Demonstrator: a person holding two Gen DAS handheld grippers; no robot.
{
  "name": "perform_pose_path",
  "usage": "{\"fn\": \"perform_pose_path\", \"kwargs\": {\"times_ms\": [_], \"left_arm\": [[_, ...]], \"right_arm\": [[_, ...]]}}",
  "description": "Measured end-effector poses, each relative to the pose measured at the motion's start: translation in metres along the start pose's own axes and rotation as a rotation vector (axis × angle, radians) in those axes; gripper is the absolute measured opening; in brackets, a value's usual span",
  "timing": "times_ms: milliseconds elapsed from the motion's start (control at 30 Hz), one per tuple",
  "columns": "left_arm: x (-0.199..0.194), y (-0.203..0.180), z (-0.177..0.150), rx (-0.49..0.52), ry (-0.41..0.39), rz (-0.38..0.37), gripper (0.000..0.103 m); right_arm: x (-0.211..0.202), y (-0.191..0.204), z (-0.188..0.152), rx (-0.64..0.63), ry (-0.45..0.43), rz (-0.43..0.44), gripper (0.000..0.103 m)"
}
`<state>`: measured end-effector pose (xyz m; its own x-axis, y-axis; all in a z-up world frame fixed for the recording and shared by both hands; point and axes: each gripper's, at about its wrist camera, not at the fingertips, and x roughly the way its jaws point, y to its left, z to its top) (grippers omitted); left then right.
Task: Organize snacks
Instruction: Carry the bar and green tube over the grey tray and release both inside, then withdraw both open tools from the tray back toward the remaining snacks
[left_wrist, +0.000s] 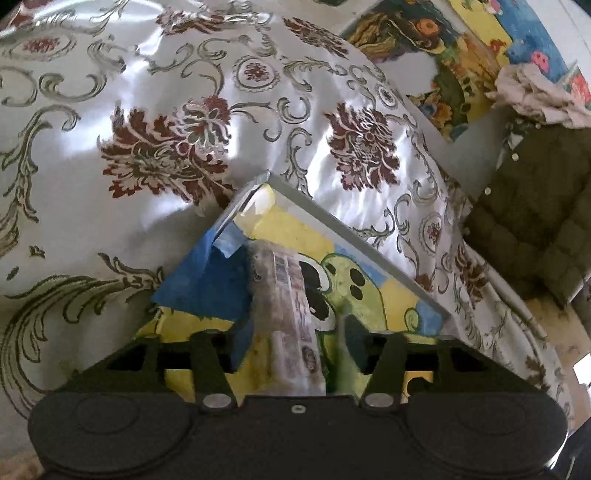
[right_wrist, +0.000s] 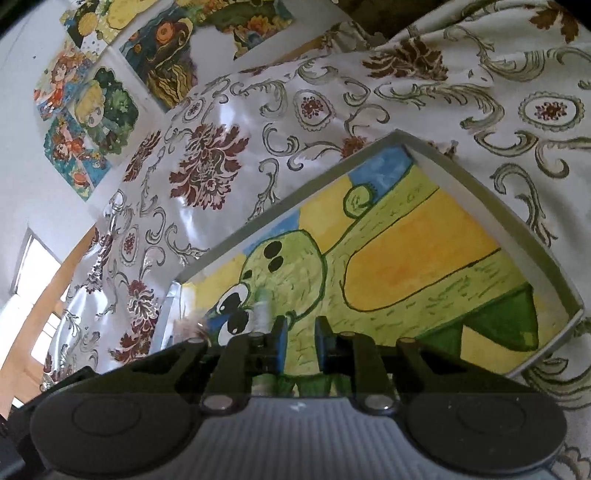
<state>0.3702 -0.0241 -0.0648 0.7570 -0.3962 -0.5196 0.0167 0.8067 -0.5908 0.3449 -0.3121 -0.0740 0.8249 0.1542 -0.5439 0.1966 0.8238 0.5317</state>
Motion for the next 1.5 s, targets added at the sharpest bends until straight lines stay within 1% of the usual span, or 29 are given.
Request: {"fn": "perform_pose_path", "kwargs": {"times_ms": [33,100,133,167,200,233,267,300,367,467,533,600,733,800,867,967,1067,1167,1333,1500], "left_arm": [[-0.003,-0.003,0.0,0.009,-0.003,0.011,0.08],[-0.012,-0.007,-0.001,0.019,-0.021,0.022,0.089],[-0.016,-0.008,-0.002,0.025,-0.024,0.026,0.091],[-0.02,-0.009,-0.002,0.033,-0.023,0.03,0.093],[-0.026,-0.01,-0.003,0.042,-0.026,0.036,0.096],[-0.033,-0.011,-0.003,0.053,-0.037,0.044,0.099],[-0.04,-0.013,-0.004,0.066,-0.049,0.058,0.1],[-0.046,-0.015,-0.004,0.084,-0.055,0.071,0.101],[-0.06,-0.02,-0.006,0.132,-0.074,0.094,0.102],[-0.084,-0.031,-0.01,0.215,-0.139,0.156,0.102],[-0.099,-0.037,-0.014,0.262,-0.155,0.166,0.102],[-0.114,-0.042,-0.018,0.298,-0.165,0.171,0.102],[-0.145,-0.041,-0.033,0.329,-0.179,0.195,0.102],[-0.158,-0.039,-0.04,0.339,-0.169,0.197,0.102],[-0.172,-0.037,-0.047,0.358,-0.159,0.216,0.102],[-0.194,-0.033,-0.054,0.384,-0.166,0.231,0.102],[-0.214,-0.028,-0.062,0.403,-0.16,0.226,0.102],[-0.232,-0.021,-0.07,0.417,-0.146,0.233,0.102],[-0.252,-0.018,-0.085,0.431,-0.123,0.238,0.102],[-0.263,-0.017,-0.101,0.45,-0.076,0.238,0.102]], "right_arm": [[-0.002,0.002,0.0,-0.013,-0.007,-0.005,0.025],[-0.011,0.007,0.001,-0.042,-0.03,-0.015,0.039],[-0.016,0.009,0.001,-0.055,-0.045,-0.018,0.053],[-0.023,0.011,0.001,-0.065,-0.059,-0.018,0.061],[-0.03,0.014,0.002,-0.078,-0.07,-0.017,0.063],[-0.036,0.016,0.003,-0.091,-0.076,-0.018,0.067],[-0.044,0.019,0.003,-0.107,-0.086,-0.024,0.074],[-0.052,0.022,0.003,-0.123,-0.097,-0.026,0.077],[-0.069,0.029,0.001,-0.156,-0.12,-0.024,0.091],[-0.093,0.041,-0.002,-0.209,-0.147,-0.024,0.101],[-0.108,0.046,-0.008,-0.239,-0.171,-0.029,0.103],[-0.124,0.05,-0.015,-0.26,-0.196,-0.021,0.103],[-0.157,0.049,-0.034,-0.294,-0.252,0.042,0.103],[-0.168,0.049,-0.042,-0.314,-0.241,0.057,0.103],[-0.178,0.05,-0.051,-0.337,-0.223,0.046,0.103],[-0.195,0.051,-0.066,-0.369,-0.216,0.05,0.103],[-0.21,0.051,-0.08,-0.388,-0.179,0.081,0.103],[-0.226,0.049,-0.096,-0.399,-0.167,0.072,0.103],[-0.249,0.049,-0.115,-0.425,-0.157,0.053,0.103],[-0.263,0.047,-0.131,-0.448,-0.112,0.039,0.103]]}}
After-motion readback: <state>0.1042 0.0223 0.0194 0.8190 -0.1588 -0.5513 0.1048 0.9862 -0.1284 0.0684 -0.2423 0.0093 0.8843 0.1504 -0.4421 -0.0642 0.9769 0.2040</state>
